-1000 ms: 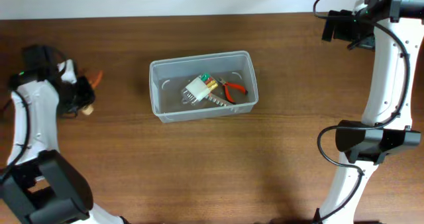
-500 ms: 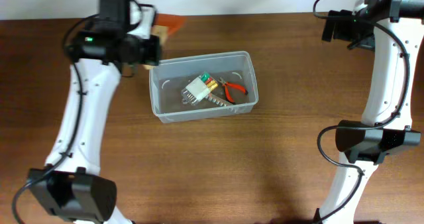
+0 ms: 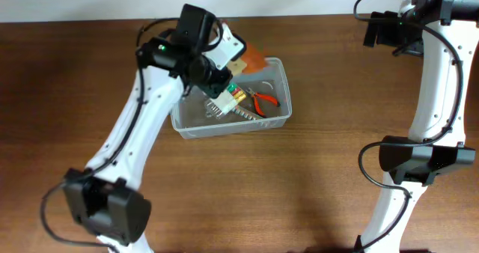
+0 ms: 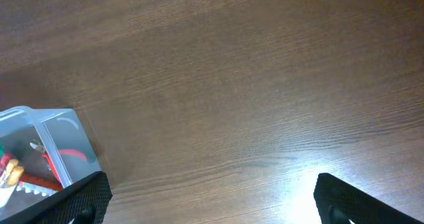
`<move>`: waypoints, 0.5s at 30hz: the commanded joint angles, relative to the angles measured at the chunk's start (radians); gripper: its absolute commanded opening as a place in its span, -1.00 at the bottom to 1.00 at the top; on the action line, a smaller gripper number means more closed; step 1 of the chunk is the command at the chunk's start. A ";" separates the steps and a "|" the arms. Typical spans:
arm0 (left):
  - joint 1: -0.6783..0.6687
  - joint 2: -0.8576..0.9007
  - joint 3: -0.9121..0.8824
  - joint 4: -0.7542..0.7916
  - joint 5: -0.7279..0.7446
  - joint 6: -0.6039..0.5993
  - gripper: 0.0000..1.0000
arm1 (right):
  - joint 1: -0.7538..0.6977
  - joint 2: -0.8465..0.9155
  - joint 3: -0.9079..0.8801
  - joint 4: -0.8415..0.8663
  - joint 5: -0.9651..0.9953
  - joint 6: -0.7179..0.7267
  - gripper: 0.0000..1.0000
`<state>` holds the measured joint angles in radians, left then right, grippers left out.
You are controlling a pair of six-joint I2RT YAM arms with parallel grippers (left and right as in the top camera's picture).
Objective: Pack container
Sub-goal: 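Carry the scraper over the container and drop it in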
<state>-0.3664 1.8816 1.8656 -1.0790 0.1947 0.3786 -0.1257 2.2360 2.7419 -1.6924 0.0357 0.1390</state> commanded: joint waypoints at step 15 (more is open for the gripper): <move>0.001 0.269 0.016 -0.031 -0.067 0.069 -0.58 | -0.006 -0.014 0.017 -0.006 -0.005 0.009 0.98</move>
<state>-0.3664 2.1437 1.8656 -1.1110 0.1581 0.4274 -0.1257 2.2360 2.7419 -1.6924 0.0357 0.1394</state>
